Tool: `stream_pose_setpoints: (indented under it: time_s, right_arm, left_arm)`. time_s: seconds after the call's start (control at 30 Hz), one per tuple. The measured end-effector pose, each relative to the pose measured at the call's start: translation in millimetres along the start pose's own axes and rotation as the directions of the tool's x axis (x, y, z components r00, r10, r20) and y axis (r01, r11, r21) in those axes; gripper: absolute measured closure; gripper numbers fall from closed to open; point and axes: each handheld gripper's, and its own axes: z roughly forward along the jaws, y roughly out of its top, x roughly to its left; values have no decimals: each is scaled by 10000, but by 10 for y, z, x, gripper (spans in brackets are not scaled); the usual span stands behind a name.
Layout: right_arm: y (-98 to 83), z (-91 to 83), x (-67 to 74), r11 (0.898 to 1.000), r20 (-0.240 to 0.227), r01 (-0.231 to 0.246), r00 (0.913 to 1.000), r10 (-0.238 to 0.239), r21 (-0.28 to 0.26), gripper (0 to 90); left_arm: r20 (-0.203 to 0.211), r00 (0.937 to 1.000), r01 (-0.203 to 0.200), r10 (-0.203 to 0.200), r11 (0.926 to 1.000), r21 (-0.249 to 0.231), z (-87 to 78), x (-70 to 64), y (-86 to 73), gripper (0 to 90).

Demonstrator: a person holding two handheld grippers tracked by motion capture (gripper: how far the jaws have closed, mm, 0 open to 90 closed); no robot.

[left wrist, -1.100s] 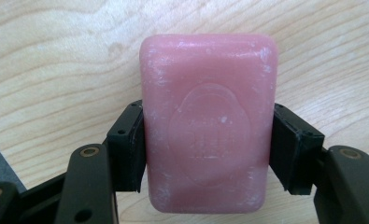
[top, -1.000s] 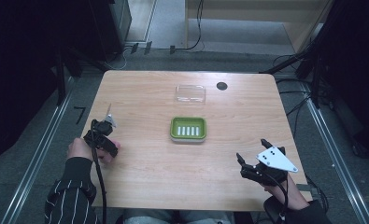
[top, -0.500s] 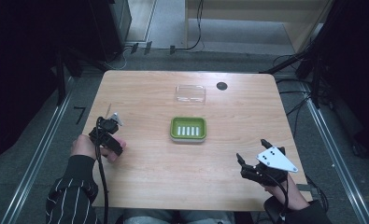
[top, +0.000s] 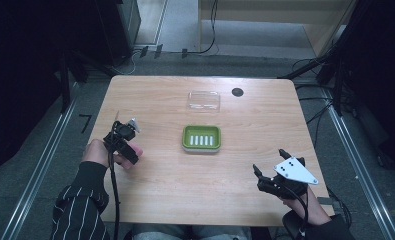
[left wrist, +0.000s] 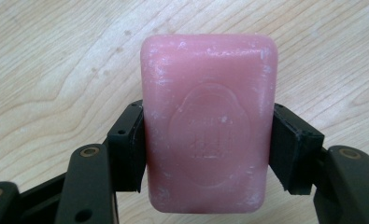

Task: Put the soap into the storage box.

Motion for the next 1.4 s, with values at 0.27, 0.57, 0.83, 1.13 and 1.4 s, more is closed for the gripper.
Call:
stream_pose_setpoints:
  time_s: [0.27, 0.57, 0.83, 1.13, 1.4]
  right_arm:
    - [0, 0, 1, 10000, 11, 2, 10000, -2, 8, 135]
    - [-2, -1, -2, 10000, 2, 16, 10000, -16, 12, 135]
    - [-3, -3, 1, 10000, 17, 8, 10000, -8, 27, 135]
    - [-7, -8, -2, 10000, 28, 45, 10000, -45, 55, 135]
    - [-14, -16, -8, 10000, 74, 18, 10000, -18, 78, 135]
  left_arm:
    - [73, 9989, -472, 473, 9989, -16, -12, -66, 106, 385]
    - [143, 9931, -1161, 1161, 9932, -6, -46, -165, 222, 385]
    - [126, 9882, -1524, 1526, 9882, -121, -87, -207, 302, 385]
    - [56, 9797, -2005, 2005, 9796, -98, -113, -270, 406, 385]
    - [196, 9737, -2263, 2268, 9738, -240, -139, -309, 491, 385]
